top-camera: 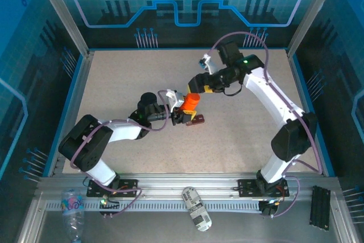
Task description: Sort the pills into containers
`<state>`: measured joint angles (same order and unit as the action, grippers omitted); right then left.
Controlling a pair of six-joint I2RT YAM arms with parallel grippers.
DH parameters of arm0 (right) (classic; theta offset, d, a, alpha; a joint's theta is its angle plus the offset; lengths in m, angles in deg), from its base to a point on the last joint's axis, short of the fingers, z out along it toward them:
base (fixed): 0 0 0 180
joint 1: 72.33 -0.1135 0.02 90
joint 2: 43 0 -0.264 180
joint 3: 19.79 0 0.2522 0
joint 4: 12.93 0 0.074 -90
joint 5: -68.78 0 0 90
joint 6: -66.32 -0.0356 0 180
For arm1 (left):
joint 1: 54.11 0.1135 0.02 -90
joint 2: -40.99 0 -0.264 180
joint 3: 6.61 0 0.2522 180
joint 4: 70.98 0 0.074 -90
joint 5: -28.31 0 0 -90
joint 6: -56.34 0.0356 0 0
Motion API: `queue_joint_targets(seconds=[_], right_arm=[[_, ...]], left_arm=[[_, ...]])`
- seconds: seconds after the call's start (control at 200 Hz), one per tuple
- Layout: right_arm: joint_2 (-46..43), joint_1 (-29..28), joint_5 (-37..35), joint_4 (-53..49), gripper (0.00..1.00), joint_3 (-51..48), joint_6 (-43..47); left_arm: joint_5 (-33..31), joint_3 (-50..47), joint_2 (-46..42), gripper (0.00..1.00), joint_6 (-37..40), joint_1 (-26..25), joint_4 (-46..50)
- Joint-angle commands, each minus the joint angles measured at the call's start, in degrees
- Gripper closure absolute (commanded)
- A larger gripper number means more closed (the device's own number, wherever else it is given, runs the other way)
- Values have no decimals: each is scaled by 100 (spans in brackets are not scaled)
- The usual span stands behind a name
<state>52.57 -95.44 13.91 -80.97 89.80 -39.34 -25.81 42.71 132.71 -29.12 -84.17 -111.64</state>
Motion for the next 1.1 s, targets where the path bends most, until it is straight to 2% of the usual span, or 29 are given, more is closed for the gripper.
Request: queue_joint_targets(seconds=[0.0, 0.1, 0.17, 0.27, 0.385, 0.505, 0.57, 0.735, 0.825, 0.931, 1.096], right_arm=[[-472, 277, 538, 505, 9, -189, -340], [-833, 468, 694, 962, 10, -426, -600], [-1138, 518, 535, 1432, 11, -770, -726], [-1649, 497, -190, 1980, 11, -1361, -626], [-2076, 417, -1442, 2244, 11, -1891, -310], [-2209, 396, -1926, 2392, 12, -2199, -185], [-2236, 404, -1798, 2508, 11, -2296, -164], [-1911, 392, -654, 2253, 12, -1971, 81], [-1773, 279, -296, 2137, 12, -1811, 251], [-1570, 75, -45, 1859, 13, -1576, 508], [-1260, -232, -141, 1415, 13, -1273, 819]], left_arm=[[174, 171, 77, 100, -48, -18, -356], [224, 189, 133, 100, -191, 3, -457], [294, 189, 190, 100, -447, 54, -691], [439, 172, 277, 100, -901, 148, -1110], [623, 185, 284, 100, -1128, 194, -1202], [725, 211, 246, 100, -1152, 203, -1093], [768, 232, 223, 100, -1144, 203, -1026], [1007, 347, 171, 100, -1122, 220, -728], [1146, 432, 155, 100, -1150, 230, -577], [1301, 517, 162, 100, -1215, 231, -468], [1444, 617, 188, 100, -1272, 234, -362]])
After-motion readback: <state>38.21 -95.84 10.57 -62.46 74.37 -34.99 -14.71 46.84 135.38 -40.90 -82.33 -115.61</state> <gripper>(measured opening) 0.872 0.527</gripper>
